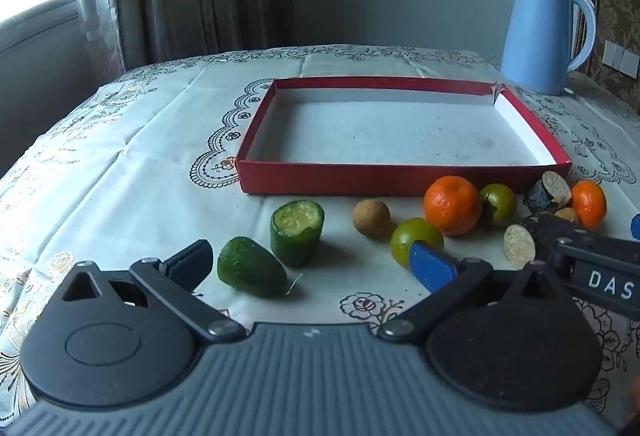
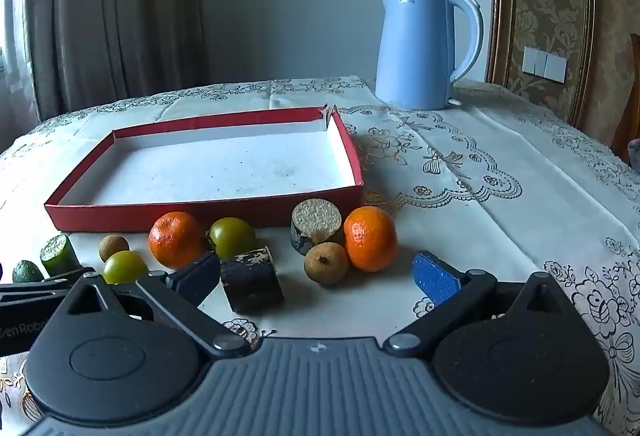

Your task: Organize fruits

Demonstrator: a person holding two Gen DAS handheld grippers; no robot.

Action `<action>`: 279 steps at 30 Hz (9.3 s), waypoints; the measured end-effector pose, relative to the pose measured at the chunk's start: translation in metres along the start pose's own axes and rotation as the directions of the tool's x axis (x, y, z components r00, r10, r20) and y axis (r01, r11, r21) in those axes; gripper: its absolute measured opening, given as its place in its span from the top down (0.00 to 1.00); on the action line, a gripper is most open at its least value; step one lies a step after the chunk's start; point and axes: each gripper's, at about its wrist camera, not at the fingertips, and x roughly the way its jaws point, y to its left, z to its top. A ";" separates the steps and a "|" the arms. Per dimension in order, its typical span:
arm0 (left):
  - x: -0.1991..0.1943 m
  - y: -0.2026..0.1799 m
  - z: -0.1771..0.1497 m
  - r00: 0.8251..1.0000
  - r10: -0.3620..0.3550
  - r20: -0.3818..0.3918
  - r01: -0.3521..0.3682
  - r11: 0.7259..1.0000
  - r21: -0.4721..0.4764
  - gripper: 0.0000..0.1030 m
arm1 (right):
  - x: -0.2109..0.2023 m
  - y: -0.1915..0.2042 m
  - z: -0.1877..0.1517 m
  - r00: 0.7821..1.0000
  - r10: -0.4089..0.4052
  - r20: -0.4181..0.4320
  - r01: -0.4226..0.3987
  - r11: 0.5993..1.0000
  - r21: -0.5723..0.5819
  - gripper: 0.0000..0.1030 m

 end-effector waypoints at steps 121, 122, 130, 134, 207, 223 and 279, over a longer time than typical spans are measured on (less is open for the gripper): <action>-0.004 0.015 -0.013 0.999 0.020 0.047 -0.022 0.999 0.040 0.00 | -0.016 -0.011 -0.012 0.962 0.249 0.109 -0.218 0.948 -0.233 0.18; -0.003 0.016 -0.013 0.999 0.024 0.046 -0.026 0.999 0.038 0.00 | -0.014 -0.007 -0.012 0.961 0.257 0.099 -0.227 0.942 -0.246 0.26; -0.006 0.030 -0.015 0.998 0.031 0.051 -0.033 0.999 0.027 0.00 | 0.006 0.004 -0.007 0.958 0.284 0.030 -0.266 0.926 -0.269 0.46; -0.009 0.041 -0.023 0.998 0.037 0.050 -0.038 0.999 0.027 0.00 | 0.016 0.011 -0.009 0.962 0.272 0.000 -0.259 0.919 -0.298 0.60; 0.010 0.047 -0.030 0.991 -0.103 0.082 0.095 0.991 0.094 0.64 | 0.019 -0.007 -0.013 0.965 0.261 -0.009 -0.256 0.937 -0.237 0.69; 0.016 0.059 -0.025 0.989 -0.114 0.094 0.112 0.993 0.020 0.64 | 0.058 -0.008 0.056 0.974 0.209 0.091 -0.186 0.960 -0.211 0.69; 0.017 0.051 -0.025 0.992 -0.093 0.088 0.087 0.994 0.063 0.64 | 0.024 -0.005 -0.015 0.851 0.516 -0.098 -0.501 0.741 -0.448 0.34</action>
